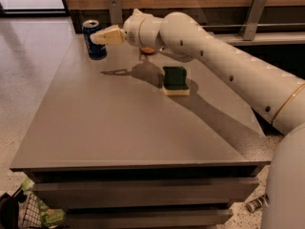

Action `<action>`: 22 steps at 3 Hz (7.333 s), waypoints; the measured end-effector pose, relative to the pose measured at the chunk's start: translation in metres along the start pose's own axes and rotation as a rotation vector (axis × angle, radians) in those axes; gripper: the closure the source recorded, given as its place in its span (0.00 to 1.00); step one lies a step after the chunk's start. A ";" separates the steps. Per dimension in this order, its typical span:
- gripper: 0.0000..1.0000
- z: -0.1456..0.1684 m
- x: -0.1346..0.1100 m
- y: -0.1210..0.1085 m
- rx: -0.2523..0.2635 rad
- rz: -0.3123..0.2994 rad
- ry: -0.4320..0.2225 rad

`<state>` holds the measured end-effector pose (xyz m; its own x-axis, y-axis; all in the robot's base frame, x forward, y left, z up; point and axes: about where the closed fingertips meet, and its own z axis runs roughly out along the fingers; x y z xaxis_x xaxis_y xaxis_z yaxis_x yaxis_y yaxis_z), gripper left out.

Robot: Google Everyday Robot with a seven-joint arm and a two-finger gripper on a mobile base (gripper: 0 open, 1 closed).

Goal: Knock pepsi can over

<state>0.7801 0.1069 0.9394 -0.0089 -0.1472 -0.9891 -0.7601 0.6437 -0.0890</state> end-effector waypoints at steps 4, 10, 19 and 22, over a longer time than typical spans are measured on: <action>0.00 0.072 0.034 0.041 -0.081 0.080 -0.029; 1.00 0.091 0.048 0.044 -0.043 0.100 -0.071; 1.00 0.018 0.053 0.072 -0.168 -0.129 0.773; 0.83 0.060 0.088 0.095 -0.312 -0.120 0.765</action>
Offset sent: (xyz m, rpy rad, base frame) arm 0.0204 0.0756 -0.0292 0.1243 -0.0031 0.0809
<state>0.7465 0.1999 0.8370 -0.2701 -0.7431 -0.6122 -0.9280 0.3705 -0.0404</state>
